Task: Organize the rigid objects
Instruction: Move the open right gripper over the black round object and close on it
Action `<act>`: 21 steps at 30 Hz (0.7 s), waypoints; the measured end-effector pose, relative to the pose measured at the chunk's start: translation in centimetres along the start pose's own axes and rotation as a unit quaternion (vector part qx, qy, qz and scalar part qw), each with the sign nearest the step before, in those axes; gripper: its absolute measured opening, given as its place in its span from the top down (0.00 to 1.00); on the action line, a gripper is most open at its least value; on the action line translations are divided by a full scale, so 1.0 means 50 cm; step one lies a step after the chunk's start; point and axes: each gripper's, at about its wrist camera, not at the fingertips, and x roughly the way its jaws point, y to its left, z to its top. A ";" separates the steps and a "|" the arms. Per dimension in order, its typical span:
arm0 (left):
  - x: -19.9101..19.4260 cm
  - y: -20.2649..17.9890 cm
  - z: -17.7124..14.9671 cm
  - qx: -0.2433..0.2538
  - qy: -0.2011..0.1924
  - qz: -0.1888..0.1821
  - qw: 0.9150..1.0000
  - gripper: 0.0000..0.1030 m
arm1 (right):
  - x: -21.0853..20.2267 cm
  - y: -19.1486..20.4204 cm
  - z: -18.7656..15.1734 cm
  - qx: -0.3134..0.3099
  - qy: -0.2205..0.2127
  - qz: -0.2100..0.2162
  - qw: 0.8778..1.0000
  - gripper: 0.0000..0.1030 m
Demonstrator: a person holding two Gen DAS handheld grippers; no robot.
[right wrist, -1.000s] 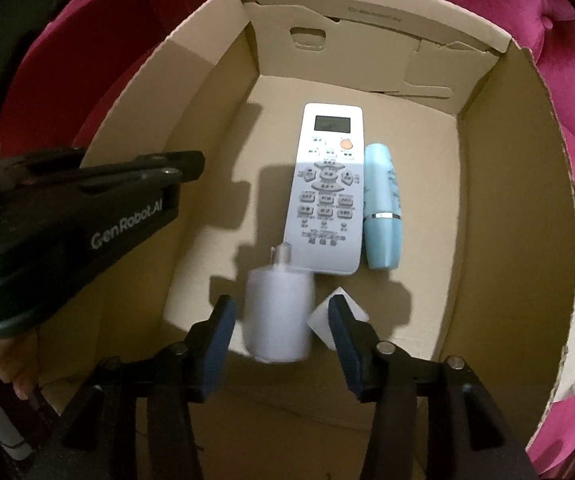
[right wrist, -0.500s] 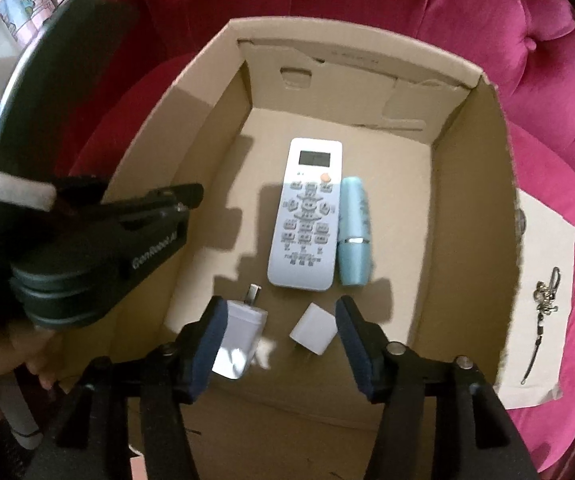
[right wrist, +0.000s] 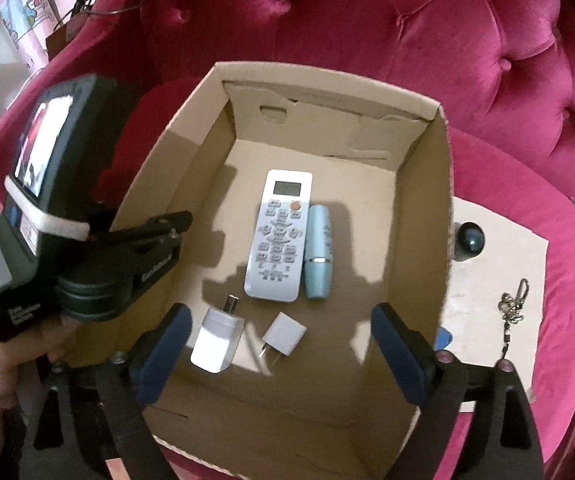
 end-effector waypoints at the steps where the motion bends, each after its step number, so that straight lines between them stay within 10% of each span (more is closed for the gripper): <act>1: 0.000 0.000 0.000 0.000 0.000 0.000 1.000 0.84 | -0.003 -0.003 0.002 0.003 -0.001 -0.002 1.000 0.07; 21: 0.001 -0.002 -0.001 0.000 0.000 0.002 1.000 0.84 | -0.071 -0.120 0.035 0.057 -0.044 -0.039 0.997 0.00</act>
